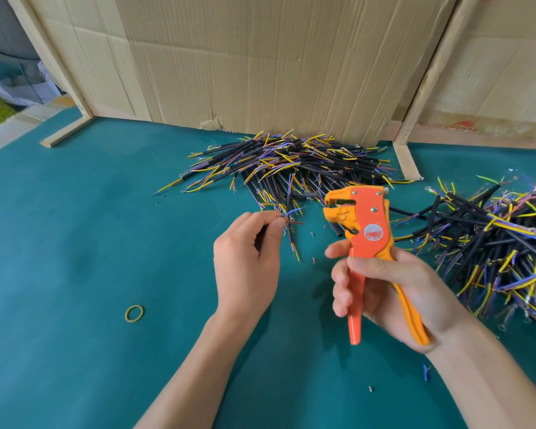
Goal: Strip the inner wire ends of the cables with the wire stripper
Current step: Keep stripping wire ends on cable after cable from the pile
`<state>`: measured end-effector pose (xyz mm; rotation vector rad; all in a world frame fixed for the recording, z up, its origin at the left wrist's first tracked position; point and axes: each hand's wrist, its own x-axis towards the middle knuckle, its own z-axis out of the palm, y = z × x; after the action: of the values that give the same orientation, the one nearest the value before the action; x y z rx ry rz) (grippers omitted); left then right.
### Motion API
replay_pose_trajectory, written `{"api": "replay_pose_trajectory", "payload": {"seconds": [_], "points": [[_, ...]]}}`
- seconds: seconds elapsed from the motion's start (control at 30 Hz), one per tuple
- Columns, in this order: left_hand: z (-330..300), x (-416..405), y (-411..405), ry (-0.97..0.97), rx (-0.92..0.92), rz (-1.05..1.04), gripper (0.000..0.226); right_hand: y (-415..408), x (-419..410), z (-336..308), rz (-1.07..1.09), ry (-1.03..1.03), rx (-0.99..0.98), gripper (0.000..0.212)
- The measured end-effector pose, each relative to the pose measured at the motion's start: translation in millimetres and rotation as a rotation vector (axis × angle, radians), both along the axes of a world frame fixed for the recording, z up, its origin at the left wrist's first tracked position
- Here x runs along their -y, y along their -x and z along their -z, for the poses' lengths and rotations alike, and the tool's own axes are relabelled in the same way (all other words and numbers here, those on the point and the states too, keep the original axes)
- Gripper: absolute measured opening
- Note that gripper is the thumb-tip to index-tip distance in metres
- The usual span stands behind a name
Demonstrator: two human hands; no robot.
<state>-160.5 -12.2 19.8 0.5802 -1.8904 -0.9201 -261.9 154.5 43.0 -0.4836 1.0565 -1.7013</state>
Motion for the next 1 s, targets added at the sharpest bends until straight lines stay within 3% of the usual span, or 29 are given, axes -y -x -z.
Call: {"api": "replay_pose_trajectory", "payload": {"seconds": [0.17,0.3,0.4,0.6,0.83,1.0], "points": [[-4,-1,0,-0.107,-0.062,0.003,0.018,-7,4,4,-0.074,-0.088,0.000,0.031],[-7,-3,-1,-0.148,-0.079,0.028,0.019,-15,10,5,-0.120,-0.055,0.026,0.038],[-8,-4,-1,-0.178,-0.080,0.042,0.019,-15,10,4,-0.136,-0.006,0.047,0.032],[-8,-5,-1,-0.162,-0.076,0.052,0.019,-17,10,3,-0.182,0.007,0.039,0.036],[-8,-6,0,-0.162,-0.073,0.048,0.017,-17,10,3,-0.150,-0.001,0.057,0.018],[-8,-7,0,-0.162,-0.077,0.046,0.017,-18,11,4,-0.167,0.008,0.039,0.029]]}}
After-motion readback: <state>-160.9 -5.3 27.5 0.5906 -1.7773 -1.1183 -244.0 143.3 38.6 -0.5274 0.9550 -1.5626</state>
